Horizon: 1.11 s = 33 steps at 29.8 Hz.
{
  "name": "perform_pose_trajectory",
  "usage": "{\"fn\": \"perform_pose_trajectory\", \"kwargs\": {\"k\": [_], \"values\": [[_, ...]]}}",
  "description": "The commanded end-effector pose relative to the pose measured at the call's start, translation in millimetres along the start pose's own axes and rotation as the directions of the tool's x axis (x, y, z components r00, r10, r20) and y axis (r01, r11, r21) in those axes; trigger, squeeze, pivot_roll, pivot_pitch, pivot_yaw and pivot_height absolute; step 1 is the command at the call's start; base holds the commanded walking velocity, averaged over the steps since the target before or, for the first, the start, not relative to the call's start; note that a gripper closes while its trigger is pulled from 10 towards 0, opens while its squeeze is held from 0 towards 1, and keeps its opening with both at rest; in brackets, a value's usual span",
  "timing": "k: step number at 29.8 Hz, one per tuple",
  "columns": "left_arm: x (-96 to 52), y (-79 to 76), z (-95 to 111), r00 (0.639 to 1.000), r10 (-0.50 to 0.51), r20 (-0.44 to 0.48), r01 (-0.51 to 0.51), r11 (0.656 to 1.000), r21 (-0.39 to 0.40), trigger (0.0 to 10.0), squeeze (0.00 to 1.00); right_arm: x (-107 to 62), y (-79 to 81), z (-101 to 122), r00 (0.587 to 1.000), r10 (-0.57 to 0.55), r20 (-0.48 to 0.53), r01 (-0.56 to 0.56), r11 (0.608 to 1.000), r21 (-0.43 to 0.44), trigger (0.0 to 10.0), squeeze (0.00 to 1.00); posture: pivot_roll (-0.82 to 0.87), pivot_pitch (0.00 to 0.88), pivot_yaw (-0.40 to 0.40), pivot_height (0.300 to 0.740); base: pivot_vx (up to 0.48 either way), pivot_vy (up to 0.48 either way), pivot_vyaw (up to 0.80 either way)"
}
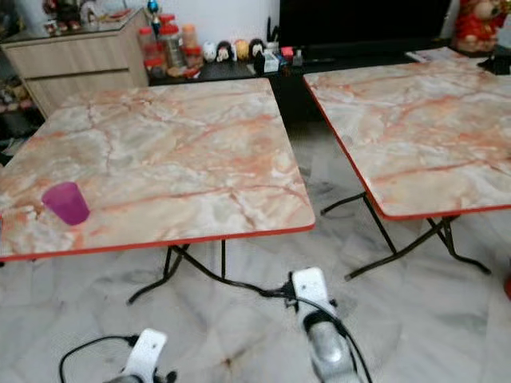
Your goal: Setting the table
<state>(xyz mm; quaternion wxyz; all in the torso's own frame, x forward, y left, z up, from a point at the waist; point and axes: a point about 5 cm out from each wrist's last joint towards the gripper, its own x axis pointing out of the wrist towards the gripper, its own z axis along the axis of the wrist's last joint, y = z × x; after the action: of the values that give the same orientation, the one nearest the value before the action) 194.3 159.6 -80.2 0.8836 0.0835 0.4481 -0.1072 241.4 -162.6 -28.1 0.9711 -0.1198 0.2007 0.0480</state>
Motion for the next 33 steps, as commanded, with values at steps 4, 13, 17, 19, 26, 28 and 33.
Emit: {"fn": "perform_pose_trajectory", "kwargs": {"k": [4, 13, 17, 19, 26, 28, 33], "values": [[1.1, -4.7, 1.7, 1.000, -0.016, -0.005, 0.016, 1.000, 0.007, 10.0, 0.00, -12.6, -4.2, -33.5, 0.986, -0.026, -0.168, 0.035, 0.998, 0.049, 10.0, 0.00, -0.02, 0.000, 0.065, 0.740, 0.000, 0.352, 0.00], [1.0, -4.6, 1.6, 1.000, -0.012, -0.004, 0.012, 1.000, 0.011, 10.0, 0.00, -33.5, -2.0, -73.5, 0.911, -0.026, -0.411, 0.094, 0.985, 0.147, 10.0, 0.00, -0.01, 0.000, 0.070, 0.740, 0.000, 0.170, 0.00], [0.9, -3.1, 1.2, 1.000, -0.001, -0.010, 0.001, 1.000, 0.022, 10.0, 0.00, -38.8, 1.8, -81.9, 0.883, 0.010, -0.470, 0.086, 0.979, 0.183, 10.0, 0.00, 0.00, 0.000, 0.066, 0.740, 0.000, 0.000, 0.00], [0.9, -2.2, 0.9, 1.000, 0.007, -0.013, -0.007, 1.000, 0.023, 10.0, 0.00, -39.7, 3.2, -83.6, 0.874, 0.025, -0.485, 0.088, 0.974, 0.208, 10.0, 0.00, 0.00, 0.000, 0.066, 0.740, 0.000, 0.000, 0.00], [0.0, 6.5, 1.3, 0.999, 0.031, -0.020, -0.030, 0.999, 0.032, 10.0, 0.00, -33.4, 17.8, -76.1, 0.877, 0.073, -0.475, 0.058, 0.965, 0.255, 10.0, 0.00, 0.04, 0.000, 0.088, 0.740, 0.000, 0.000, 0.00], [0.1, 6.6, 2.3, 0.999, 0.031, -0.017, -0.030, 0.999, 0.045, 10.0, 0.00, -32.9, 18.8, -75.5, 0.878, 0.072, -0.473, 0.063, 0.963, 0.262, 10.0, 0.00, 0.07, 0.000, 0.076, 0.740, 0.000, 0.000, 0.00], [0.0, 5.1, 1.0, 0.999, 0.029, -0.016, -0.028, 0.998, 0.057, 10.0, 0.00, -32.0, 20.7, -74.4, 0.878, 0.094, -0.469, 0.032, 0.967, 0.253, 10.0, 0.00, 0.09, 0.000, 0.057, 0.740, 0.000, 0.000, 0.00]]}}
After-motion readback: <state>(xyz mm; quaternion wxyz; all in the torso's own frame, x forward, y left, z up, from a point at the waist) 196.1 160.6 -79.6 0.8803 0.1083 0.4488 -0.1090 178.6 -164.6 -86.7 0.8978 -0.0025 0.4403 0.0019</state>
